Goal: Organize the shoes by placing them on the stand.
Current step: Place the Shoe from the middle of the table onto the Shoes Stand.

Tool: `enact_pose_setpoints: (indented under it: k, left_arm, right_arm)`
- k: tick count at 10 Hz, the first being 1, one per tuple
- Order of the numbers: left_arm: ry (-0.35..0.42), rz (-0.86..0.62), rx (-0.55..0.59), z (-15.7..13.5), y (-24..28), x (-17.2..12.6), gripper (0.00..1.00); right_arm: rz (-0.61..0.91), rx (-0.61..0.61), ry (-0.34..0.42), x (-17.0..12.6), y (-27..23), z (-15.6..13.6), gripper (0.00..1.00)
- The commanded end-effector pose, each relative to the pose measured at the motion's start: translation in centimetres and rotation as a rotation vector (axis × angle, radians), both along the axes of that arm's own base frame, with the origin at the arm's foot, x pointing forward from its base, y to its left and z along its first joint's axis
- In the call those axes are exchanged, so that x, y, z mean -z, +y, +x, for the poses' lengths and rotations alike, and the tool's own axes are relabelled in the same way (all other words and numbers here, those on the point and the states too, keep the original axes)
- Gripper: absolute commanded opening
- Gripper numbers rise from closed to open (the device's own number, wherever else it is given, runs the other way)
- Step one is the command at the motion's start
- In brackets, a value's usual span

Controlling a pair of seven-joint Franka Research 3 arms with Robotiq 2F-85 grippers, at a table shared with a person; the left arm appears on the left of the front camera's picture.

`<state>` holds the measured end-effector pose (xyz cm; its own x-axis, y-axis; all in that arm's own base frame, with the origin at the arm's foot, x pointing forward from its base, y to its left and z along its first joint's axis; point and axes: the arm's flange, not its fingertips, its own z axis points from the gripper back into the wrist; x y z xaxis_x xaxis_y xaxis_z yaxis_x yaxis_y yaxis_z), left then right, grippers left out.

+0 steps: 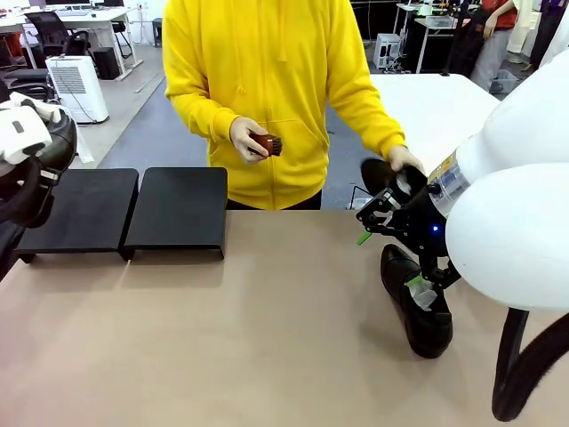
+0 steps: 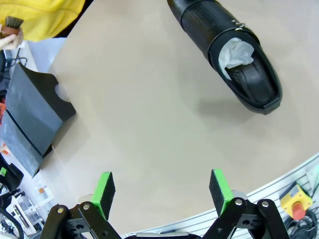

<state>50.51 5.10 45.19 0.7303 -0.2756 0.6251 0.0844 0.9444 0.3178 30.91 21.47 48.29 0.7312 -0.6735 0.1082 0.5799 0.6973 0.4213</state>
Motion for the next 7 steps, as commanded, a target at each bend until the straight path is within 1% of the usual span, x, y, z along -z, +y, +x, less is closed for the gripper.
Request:
enact_pose_setpoints:
  k: [1, 2, 4, 5, 6, 7]
  left_arm:
    - [-0.027, 0.029, 0.001, 0.7, -0.8, 1.0, 0.00]
    - [-0.028, 0.027, 0.005, 0.7, -0.9, 1.0, 0.00]
    - [-0.032, 0.019, 0.003, 0.8, -1.1, 1.0, 0.00]
    - [-0.031, 0.014, 0.001, 0.9, -1.1, 1.1, 0.00]
    - [-0.030, 0.014, 0.000, 1.0, -1.3, 1.2, 0.00]
    - [-0.026, 0.018, 0.002, 1.2, -1.6, 1.3, 0.00]
  right_arm:
    - [-0.006, -0.020, -0.015, 0.1, 0.0, 0.2, 1.00]
    - [0.000, 0.000, 0.000, 0.0, 0.0, 0.0, 1.00]
    - [-0.074, -0.113, 0.024, -1.1, 0.5, -4.3, 1.00]
    - [-0.098, -0.152, 0.034, -1.2, 0.8, -5.6, 1.00]
    - [-0.104, -0.173, 0.026, -1.2, 1.2, -6.1, 1.00]
    - [-0.092, -0.201, 0.043, -0.8, 1.6, -6.0, 1.00]
